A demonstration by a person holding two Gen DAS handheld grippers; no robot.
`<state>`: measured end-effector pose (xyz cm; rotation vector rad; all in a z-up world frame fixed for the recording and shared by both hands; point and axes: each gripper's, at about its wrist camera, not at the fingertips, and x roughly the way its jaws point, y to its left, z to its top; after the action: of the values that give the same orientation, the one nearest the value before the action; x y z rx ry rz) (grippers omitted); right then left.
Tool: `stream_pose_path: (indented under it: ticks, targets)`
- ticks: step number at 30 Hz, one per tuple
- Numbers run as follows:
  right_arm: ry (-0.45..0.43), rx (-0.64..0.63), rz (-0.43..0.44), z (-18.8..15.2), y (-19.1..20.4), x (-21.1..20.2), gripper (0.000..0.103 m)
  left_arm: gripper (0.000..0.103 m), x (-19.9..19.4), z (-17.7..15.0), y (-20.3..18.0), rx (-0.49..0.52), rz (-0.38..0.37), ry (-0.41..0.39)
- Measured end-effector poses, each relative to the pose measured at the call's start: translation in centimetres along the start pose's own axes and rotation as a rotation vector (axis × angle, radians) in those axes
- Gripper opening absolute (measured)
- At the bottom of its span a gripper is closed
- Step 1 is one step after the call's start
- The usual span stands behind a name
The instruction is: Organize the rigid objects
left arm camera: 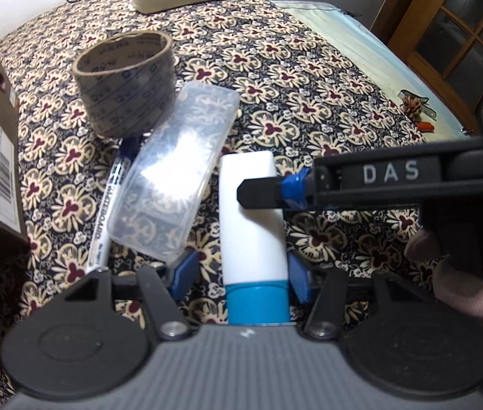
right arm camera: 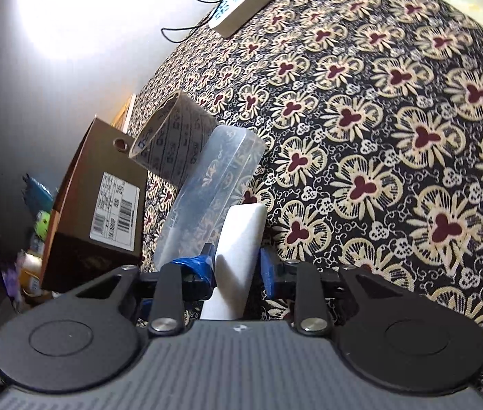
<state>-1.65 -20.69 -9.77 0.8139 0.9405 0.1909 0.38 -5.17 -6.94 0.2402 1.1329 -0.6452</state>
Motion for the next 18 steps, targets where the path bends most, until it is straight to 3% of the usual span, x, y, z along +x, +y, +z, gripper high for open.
stream_pose_path:
  ticks: [10,13,18]
  targets:
    - [-0.019,-0.026,-0.006,-1.1,0.9,-0.1,0.008,0.054,0.2,0.1,-0.7,0.021,0.043,0.008]
    - [0.036,0.015,0.042,-1.2,0.6,0.6,0.005,0.04,0.0,0.0,-0.8,0.028,0.05,0.003]
    - [0.061,0.046,0.075,-1.7,0.1,0.8,0.005,0.036,-0.3,-0.7,-1.1,0.061,0.06,-0.003]
